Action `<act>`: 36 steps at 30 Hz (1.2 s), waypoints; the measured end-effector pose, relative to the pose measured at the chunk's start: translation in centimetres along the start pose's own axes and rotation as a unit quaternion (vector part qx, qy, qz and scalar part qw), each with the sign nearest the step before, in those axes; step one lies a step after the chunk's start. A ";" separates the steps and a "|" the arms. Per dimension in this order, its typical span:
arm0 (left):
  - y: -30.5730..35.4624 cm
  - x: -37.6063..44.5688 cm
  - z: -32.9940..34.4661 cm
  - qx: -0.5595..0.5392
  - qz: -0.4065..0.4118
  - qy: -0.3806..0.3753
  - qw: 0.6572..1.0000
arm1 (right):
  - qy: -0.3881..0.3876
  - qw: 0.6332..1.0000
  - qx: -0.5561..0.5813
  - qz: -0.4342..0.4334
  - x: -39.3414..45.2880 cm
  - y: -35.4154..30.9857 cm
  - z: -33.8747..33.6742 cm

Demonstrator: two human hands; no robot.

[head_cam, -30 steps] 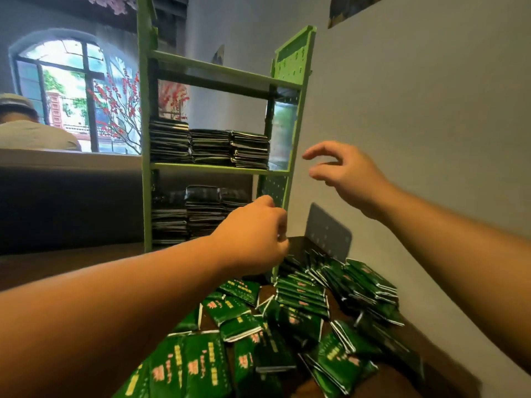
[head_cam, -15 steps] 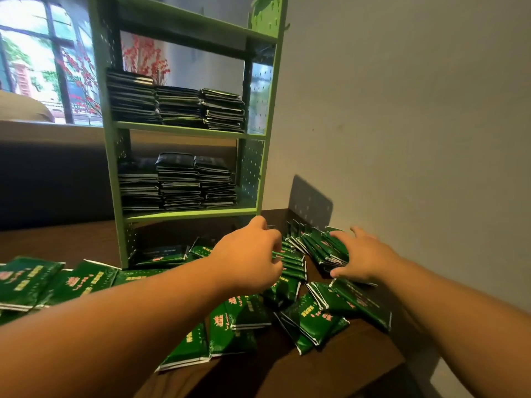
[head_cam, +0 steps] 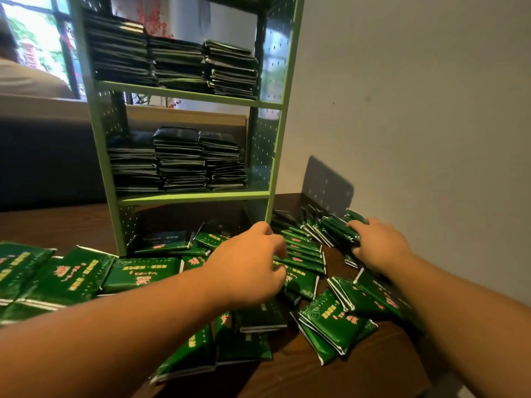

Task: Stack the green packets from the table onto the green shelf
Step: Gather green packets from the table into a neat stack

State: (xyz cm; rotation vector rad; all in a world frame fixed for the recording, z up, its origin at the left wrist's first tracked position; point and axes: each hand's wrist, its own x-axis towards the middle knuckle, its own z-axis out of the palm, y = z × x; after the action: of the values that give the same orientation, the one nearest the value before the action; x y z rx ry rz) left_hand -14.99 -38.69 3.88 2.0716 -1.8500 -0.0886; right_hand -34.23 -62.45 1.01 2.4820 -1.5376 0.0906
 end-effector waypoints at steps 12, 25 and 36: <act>-0.6 -2.3 -1.3 -0.279 -0.103 0.044 0.954 | 0.141 0.987 0.043 -0.062 -5.3 -5.8 -7.9; -9.3 -14.0 -4.1 -0.647 -0.278 0.169 0.689 | 0.102 0.740 0.647 -0.154 -18.7 -24.8 -12.7; -17.9 -20.9 -5.7 -0.676 -0.287 0.257 0.628 | -0.016 0.617 0.787 -0.024 -18.7 -36.9 -8.1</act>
State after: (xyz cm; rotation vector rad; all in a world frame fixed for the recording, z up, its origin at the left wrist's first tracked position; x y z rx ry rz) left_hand 0.66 -15.74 -0.28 1.1613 -0.2893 -0.7073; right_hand -9.28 -28.52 0.10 3.4572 -1.5585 2.3074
